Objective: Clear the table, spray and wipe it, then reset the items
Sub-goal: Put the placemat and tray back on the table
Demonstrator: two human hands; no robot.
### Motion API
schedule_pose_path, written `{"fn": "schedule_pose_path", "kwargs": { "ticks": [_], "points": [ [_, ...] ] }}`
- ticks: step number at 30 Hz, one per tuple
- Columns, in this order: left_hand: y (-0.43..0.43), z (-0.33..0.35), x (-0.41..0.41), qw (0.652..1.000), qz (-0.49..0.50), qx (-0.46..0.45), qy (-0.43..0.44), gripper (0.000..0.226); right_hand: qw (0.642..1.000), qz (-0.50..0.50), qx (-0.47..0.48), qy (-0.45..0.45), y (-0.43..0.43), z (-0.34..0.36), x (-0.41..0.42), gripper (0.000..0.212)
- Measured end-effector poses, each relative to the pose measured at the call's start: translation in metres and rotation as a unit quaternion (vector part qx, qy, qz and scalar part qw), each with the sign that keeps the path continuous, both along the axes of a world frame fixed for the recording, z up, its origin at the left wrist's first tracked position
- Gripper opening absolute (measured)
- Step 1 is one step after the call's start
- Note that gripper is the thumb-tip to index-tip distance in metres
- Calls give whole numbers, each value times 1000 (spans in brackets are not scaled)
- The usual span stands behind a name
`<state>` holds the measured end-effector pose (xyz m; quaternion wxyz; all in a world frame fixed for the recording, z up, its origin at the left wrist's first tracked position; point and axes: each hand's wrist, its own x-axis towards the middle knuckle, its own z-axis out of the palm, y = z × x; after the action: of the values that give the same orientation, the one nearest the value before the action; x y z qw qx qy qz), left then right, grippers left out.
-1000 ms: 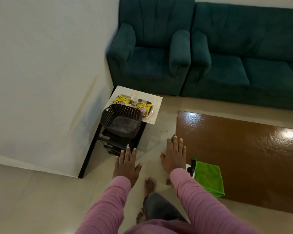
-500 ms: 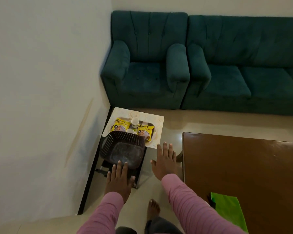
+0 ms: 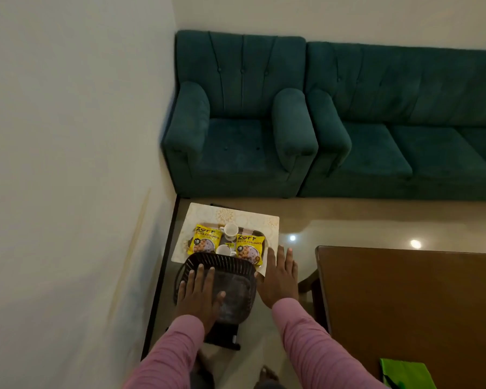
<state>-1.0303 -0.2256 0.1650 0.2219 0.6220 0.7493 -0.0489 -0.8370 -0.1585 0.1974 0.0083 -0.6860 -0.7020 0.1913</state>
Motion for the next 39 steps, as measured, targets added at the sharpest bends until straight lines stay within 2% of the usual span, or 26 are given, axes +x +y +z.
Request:
{"fn": "schedule_pose_path", "kwargs": {
  "ticks": [9, 22, 27, 34, 36, 39],
  "points": [
    [49, -10, -101, 998, -60, -26, 2, 70, 999, -42, -16, 5, 16, -7, -89, 75],
    [126, -67, -130, 996, -67, -65, 9, 70, 996, -48, -70, -38, 85, -71, -91, 73],
    [174, -119, -127, 995, -58, -81, 19, 69, 991, -59, -120, -26, 129, -134, -80, 73],
    [234, -210, -117, 995, -58, -77, 22, 65, 982, -102, -161, 3, 187, -258, -44, 73],
    [241, -234, -116, 996, -28, -82, 2, 64, 977, -127, -172, 25, 192, -286, -35, 71],
    [251, -255, -115, 989, 96, -95, -60, 58, 964, -177, -185, 71, 199, -309, -28, 64]
  ]
}}
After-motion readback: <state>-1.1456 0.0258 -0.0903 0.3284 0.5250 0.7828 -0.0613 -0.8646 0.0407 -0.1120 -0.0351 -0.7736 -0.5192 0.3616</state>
